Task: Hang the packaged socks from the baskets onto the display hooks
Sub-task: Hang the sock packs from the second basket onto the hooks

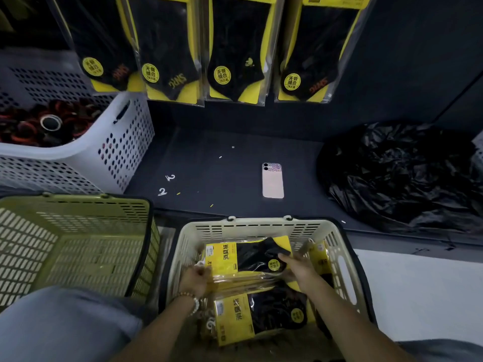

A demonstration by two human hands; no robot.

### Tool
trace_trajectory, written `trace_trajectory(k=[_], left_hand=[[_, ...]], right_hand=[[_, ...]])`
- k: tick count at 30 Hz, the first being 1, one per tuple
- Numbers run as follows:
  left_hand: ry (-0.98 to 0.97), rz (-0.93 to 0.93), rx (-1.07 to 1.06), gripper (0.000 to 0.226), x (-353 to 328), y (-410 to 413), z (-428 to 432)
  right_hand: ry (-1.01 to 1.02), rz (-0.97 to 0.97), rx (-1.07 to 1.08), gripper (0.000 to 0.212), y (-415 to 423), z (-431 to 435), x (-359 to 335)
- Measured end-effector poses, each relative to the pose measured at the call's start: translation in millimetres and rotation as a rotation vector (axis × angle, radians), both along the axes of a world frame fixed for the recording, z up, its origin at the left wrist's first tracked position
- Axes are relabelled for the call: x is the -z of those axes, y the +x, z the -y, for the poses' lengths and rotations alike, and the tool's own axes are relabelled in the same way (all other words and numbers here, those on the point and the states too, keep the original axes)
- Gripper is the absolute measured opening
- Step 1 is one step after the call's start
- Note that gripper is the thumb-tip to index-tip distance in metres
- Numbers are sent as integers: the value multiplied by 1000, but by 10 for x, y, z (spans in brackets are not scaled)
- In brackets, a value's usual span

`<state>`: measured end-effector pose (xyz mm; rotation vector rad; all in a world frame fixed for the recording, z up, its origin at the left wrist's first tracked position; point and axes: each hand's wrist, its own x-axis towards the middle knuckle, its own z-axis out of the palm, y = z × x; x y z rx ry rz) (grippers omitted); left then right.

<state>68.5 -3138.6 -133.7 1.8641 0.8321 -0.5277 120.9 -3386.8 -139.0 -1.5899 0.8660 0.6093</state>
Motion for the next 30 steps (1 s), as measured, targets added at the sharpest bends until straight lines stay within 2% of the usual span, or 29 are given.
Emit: trace_trajectory(k=[3, 4, 7, 10, 12, 14, 16, 18, 20, 22, 24, 27, 30], left_hand=[[13, 19, -7, 25, -27, -50, -32], [20, 20, -10, 29, -43, -58, -39], [1, 24, -55, 37, -85, -76, -44], [-85, 35, -121, 30, -206, -105, 25], [-153, 37, -237, 46, -331, -116, 96], [-225, 26, -316, 76, -498, -136, 138], [-400, -19, -330, 98, -680, -148, 151], [-674, -2, -340, 91, -842, -137, 174], [-923, 130, -402, 78, -1007, -74, 220], [-1041, 304, -484, 68, -1206, 34, 273], [-1081, 466, -493, 62, -1434, 156, 312], [-1082, 645, -350, 51, -1817, 330, 371], [-965, 745, -196, 41, -2176, 469, 433]], right_hand=[[225, -8, 44, 25, -46, 71, -76], [279, -6, 54, 25, -74, 95, -101], [345, 24, 31, 52, -182, 149, -189], [311, 90, 24, 72, -307, 185, -353], [280, 158, 29, 77, -354, 240, -501], [264, 226, 37, 76, -362, 326, -684], [301, 280, 47, 71, -362, 411, -889], [354, 322, 65, 65, -384, 462, -1092], [409, 383, 83, 57, -404, 454, -1281], [474, 442, 112, 41, -405, 397, -1439], [546, 484, 150, 32, -396, 317, -1597], [601, 555, 116, 27, -358, 155, -1852], [484, 631, 0, 32, -295, -4, -2047]])
